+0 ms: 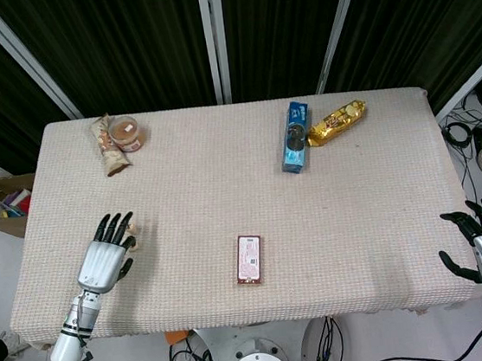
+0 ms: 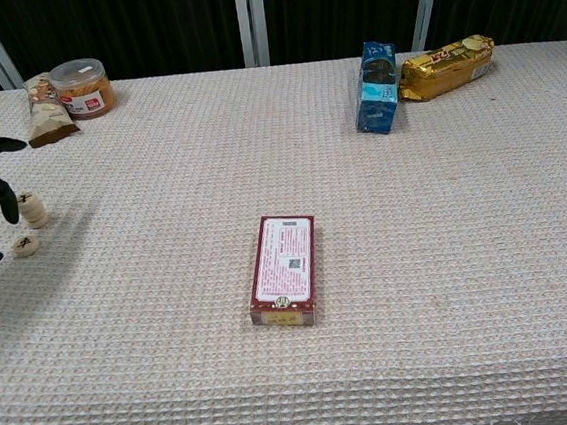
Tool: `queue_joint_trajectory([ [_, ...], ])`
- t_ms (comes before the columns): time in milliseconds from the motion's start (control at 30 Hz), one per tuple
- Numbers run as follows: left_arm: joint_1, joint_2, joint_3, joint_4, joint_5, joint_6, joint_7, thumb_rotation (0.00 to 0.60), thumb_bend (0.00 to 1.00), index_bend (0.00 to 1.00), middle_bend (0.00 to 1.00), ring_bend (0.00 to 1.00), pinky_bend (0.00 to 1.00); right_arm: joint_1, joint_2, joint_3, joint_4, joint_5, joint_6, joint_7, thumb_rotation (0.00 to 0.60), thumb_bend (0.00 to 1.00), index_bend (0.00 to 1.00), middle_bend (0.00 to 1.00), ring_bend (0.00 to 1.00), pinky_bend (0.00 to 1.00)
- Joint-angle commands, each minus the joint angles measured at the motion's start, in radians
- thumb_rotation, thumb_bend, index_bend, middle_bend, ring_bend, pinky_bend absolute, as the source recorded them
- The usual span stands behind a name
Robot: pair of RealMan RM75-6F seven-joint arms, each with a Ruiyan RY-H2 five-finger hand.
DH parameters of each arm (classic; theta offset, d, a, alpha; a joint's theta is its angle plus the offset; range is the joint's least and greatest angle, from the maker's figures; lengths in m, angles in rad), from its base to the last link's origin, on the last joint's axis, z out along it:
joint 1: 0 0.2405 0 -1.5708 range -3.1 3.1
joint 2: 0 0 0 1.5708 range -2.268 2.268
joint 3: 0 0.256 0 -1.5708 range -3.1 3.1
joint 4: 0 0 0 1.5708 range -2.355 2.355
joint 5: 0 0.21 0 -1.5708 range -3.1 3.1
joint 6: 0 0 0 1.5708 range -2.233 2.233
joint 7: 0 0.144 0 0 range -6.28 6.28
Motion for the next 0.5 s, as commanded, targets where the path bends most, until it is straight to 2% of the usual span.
queue_joint_trajectory([
  [33,-0.007,-0.01,0.002,0.024,0.004,-0.002,0.001,0.6,0.3,0.44,0.03,0.02,0.07,0.001,0.001,0.0,-0.001,0.0,-0.002,-0.002,0.6,0.23,0.27,0.31,0.08,0.09],
  [500,-0.039,-0.05,0.004,0.105,-0.02,-0.05,0.003,0.6,0.31,0.42,0.0,0.02,0.07,-0.006,0.008,-0.002,-0.013,-0.007,0.011,-0.014,0.6,0.23,0.27,0.3,0.08,0.09],
])
